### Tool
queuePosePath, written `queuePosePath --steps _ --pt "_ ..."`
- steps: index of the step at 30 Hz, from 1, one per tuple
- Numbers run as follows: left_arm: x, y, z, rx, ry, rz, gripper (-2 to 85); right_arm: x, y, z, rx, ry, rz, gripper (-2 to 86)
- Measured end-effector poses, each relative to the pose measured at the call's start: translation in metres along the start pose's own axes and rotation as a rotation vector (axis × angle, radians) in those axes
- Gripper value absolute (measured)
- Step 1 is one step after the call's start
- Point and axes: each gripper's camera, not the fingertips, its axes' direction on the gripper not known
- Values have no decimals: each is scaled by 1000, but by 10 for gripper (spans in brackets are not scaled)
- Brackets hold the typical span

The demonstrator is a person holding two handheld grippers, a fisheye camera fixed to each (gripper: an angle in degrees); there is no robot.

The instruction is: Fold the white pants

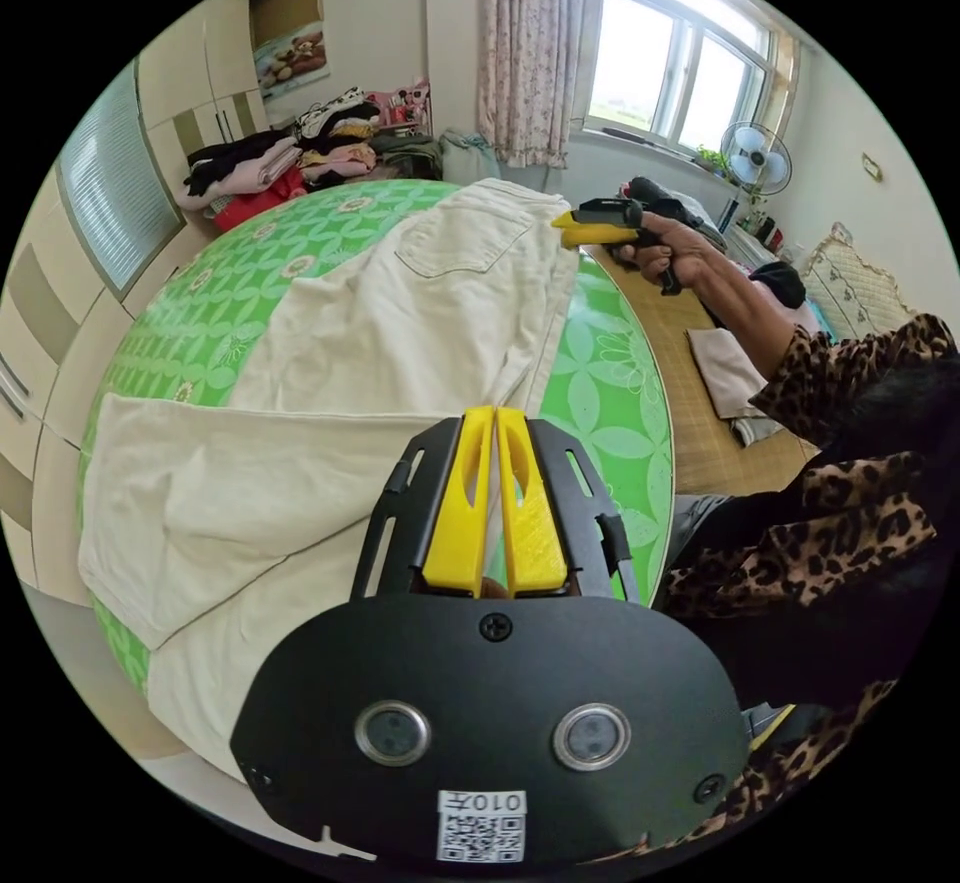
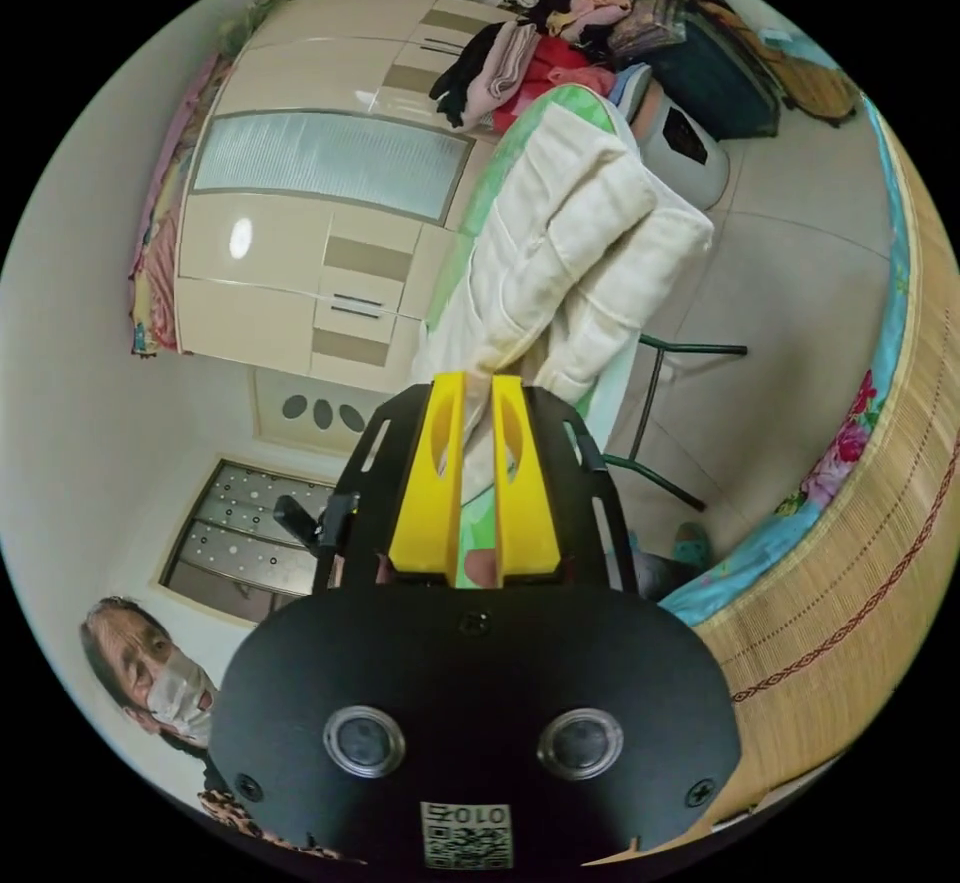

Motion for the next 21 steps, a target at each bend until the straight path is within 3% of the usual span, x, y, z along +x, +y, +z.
queuePosePath --steps 6,11,14,21 --pt "0 5 -60 104 -85 34 -3 -95 13 -4 7 77 -193 58" --pt "5 41 -11 11 -11 25 -3 -69 56 24 -55 179 -68 56" --pt "-1 52 12 -28 -10 -14 -3 -46 59 26 -21 -69 52 52" --pt "-12 23 -85 141 -59 63 -4 -173 21 18 -50 -26 -153 42"
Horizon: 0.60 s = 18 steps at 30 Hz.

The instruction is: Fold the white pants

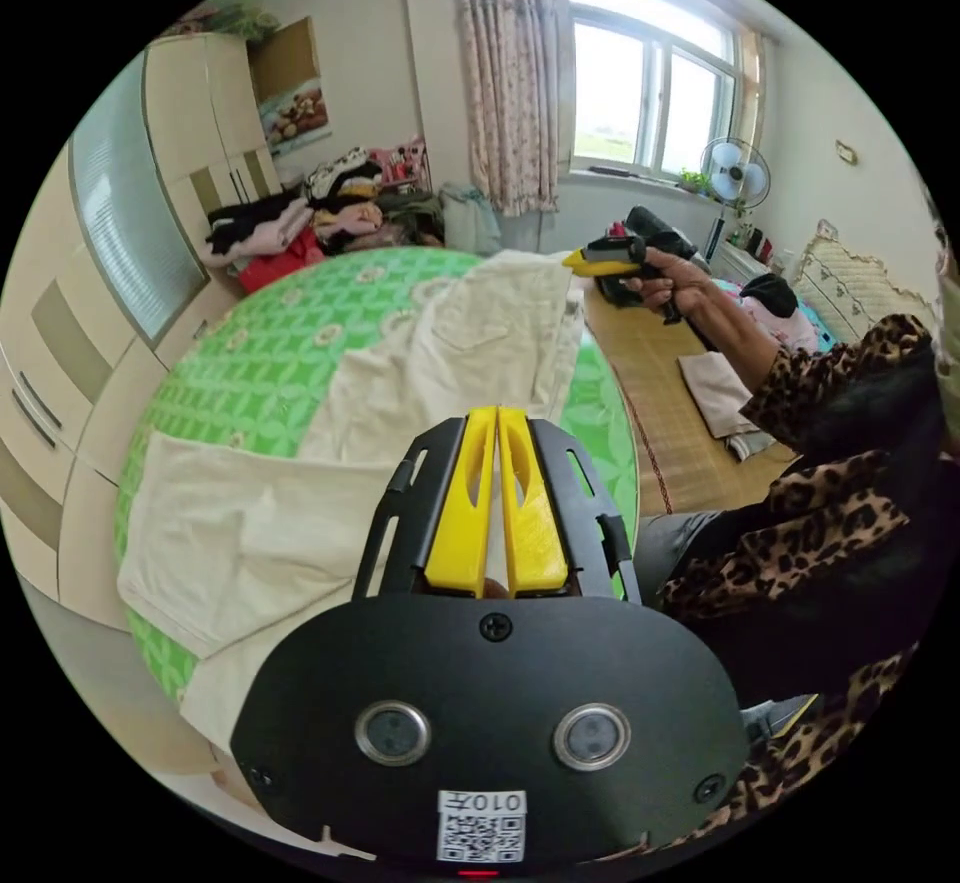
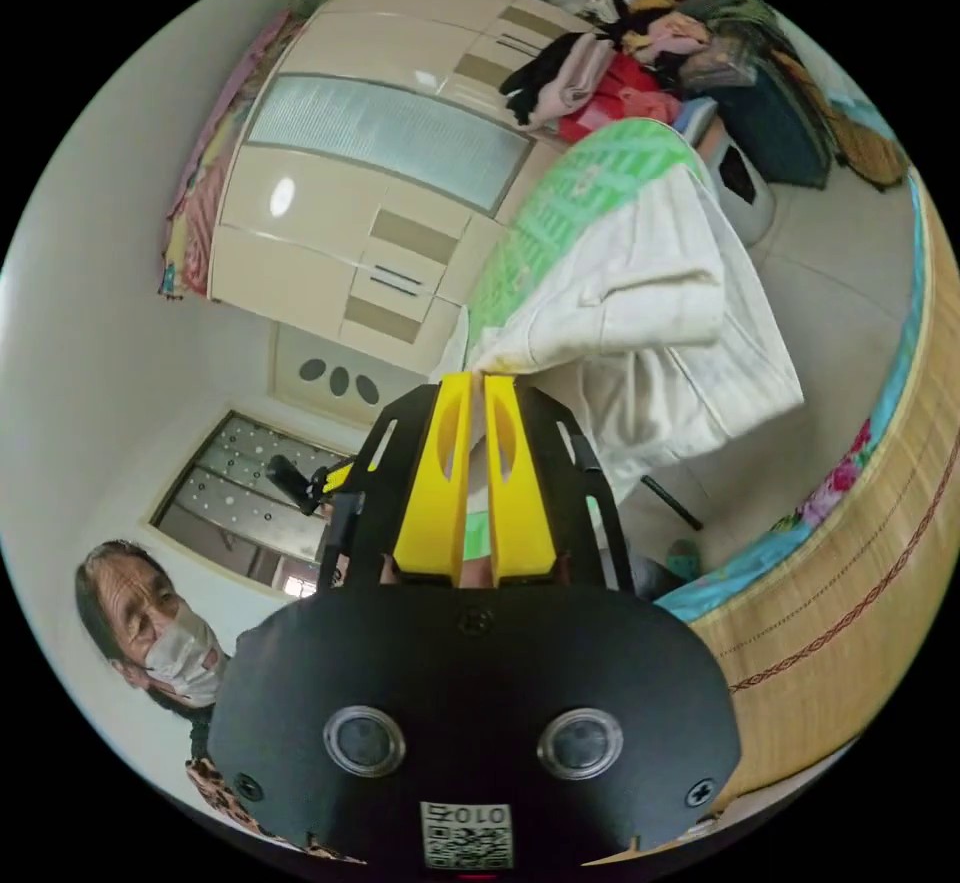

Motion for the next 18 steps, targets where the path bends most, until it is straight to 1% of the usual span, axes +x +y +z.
queuePosePath --steps 2,4,6,8,9,10,12,15,17,18 --pt "-4 -3 -20 36 34 16 -4 -27 -1 -1 -17 41 -35 41" --pt "-2 7 -20 33 68 18 -4 -42 16 -4 -19 -12 -50 41" --pt "3 28 -4 19 87 -4 -4 -34 39 -6 -1 -40 -12 40" --pt "-3 56 30 -49 38 -103 -3 -11 56 -2 -7 59 79 40" --pt "-7 62 37 -63 65 -115 -3 5 61 6 -33 103 137 40" --pt "-15 70 47 -63 128 -149 -2 12 64 6 -8 23 153 41" --pt "-22 77 51 -46 139 -187 -2 3 60 1 30 -34 122 45" --pt "-27 81 51 -30 160 -197 -2 -19 52 -10 24 27 136 54" --pt "-25 82 47 -55 123 -180 -2 -28 55 -27 83 21 163 56" --pt "-24 84 45 -59 110 -176 -2 -36 63 -45 189 25 169 54"
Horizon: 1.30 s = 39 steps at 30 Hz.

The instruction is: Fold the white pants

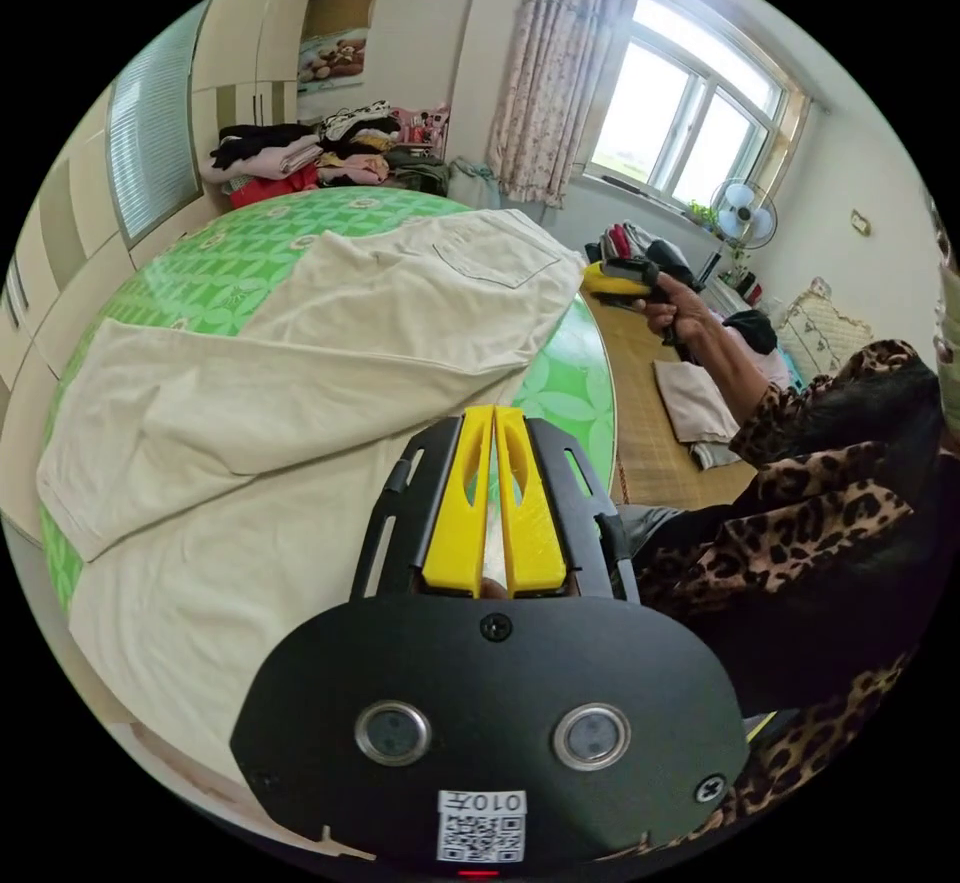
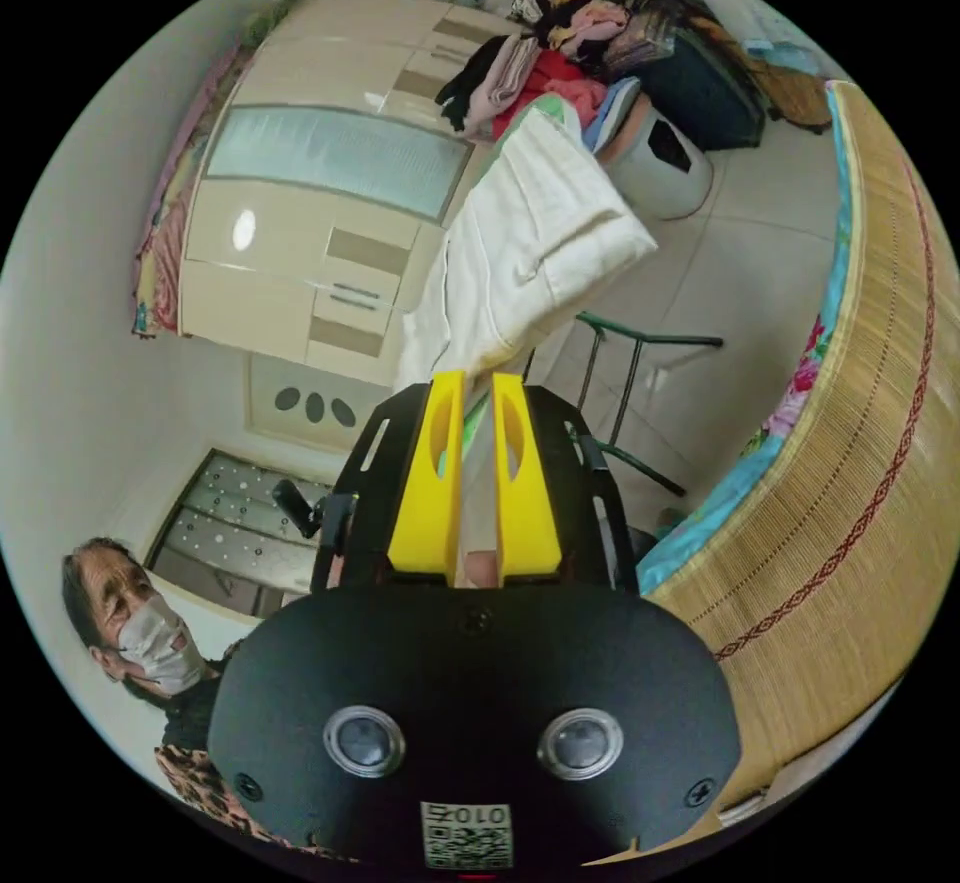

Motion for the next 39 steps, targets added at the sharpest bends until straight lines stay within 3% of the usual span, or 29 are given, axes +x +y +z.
queuePosePath --steps 3,10,16,21,24,28,32,36,39 --pt "-1 12 -12 -2 -44 -10 -2 -41 5 -25 107 10 -108 40" --pt "-21 41 -44 73 -93 -161 -2 -194 -36 86 -319 -89 -413 65" --pt "-30 66 -77 132 -163 -243 -2 -298 -100 217 -611 -94 -451 106" --pt "-79 45 -118 181 -239 -339 -2 -343 -123 278 -715 -115 -427 89" --pt "-102 -10 -130 126 -289 -165 -1 -341 -110 273 -755 -208 -450 80" --pt "-122 -119 -90 -153 -507 171 1 -320 -113 253 -804 -177 -481 77" --pt "-163 -212 -31 -288 -456 301 10 -293 -138 228 -781 -275 -457 75" --pt "-192 -275 16 -389 -408 397 23 -265 -171 194 -705 -600 -322 55" --pt "-209 -320 50 -492 -405 504 32 -251 -184 183 -715 -686 -218 45"
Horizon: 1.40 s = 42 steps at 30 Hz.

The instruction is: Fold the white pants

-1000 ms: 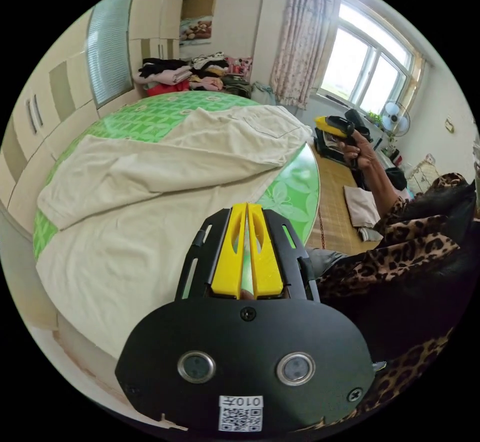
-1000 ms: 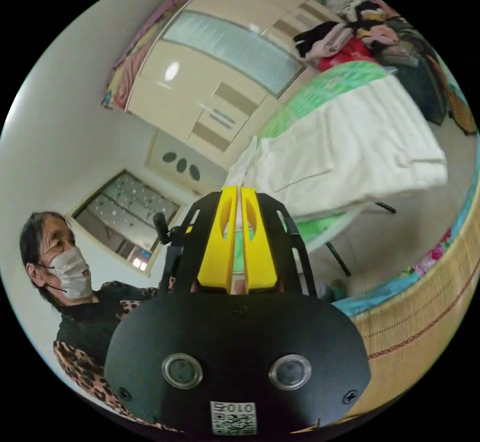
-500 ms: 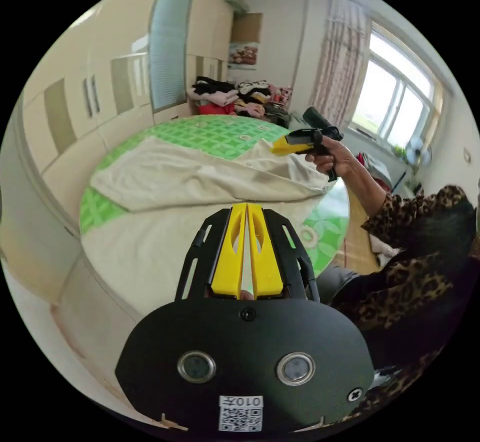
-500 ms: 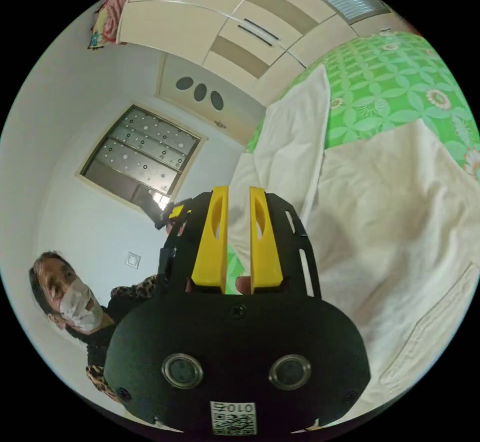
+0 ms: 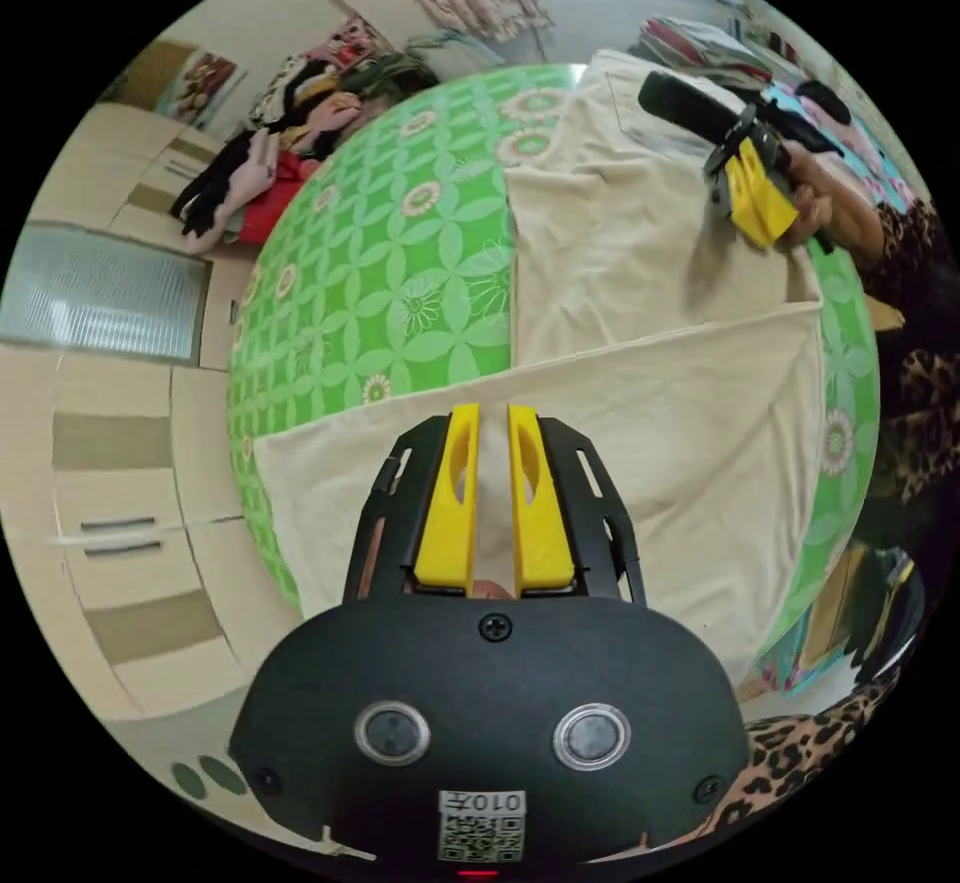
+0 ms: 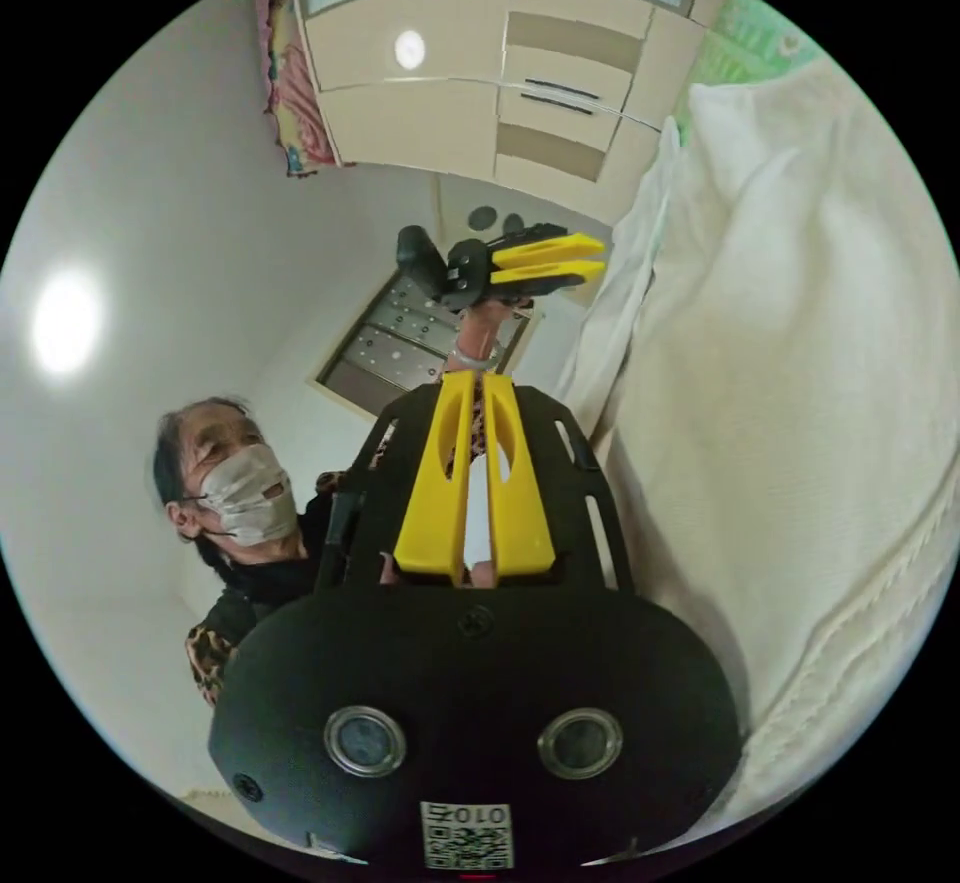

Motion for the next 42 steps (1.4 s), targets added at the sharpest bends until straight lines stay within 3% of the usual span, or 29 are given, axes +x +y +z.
queuePosePath --steps 10,17,21,23,26,36,42 --pt "-75 -104 32 -150 75 308 43 -25 4 -33 -43 -1 76 38" --pt "-115 -143 43 -161 182 364 46 -43 12 -54 -44 6 90 31" --pt "-126 -155 48 -160 166 391 48 -55 18 -66 -43 11 95 32" --pt "-126 -159 45 -165 66 432 49 -60 21 -71 -43 11 95 32" --pt "-123 -164 58 -226 98 486 48 -67 26 -79 -42 18 103 31" --pt "-141 -170 57 -194 88 452 53 -94 48 -100 -46 33 126 32" --pt "-151 -169 64 -199 184 447 50 -112 63 -109 -48 36 131 31"
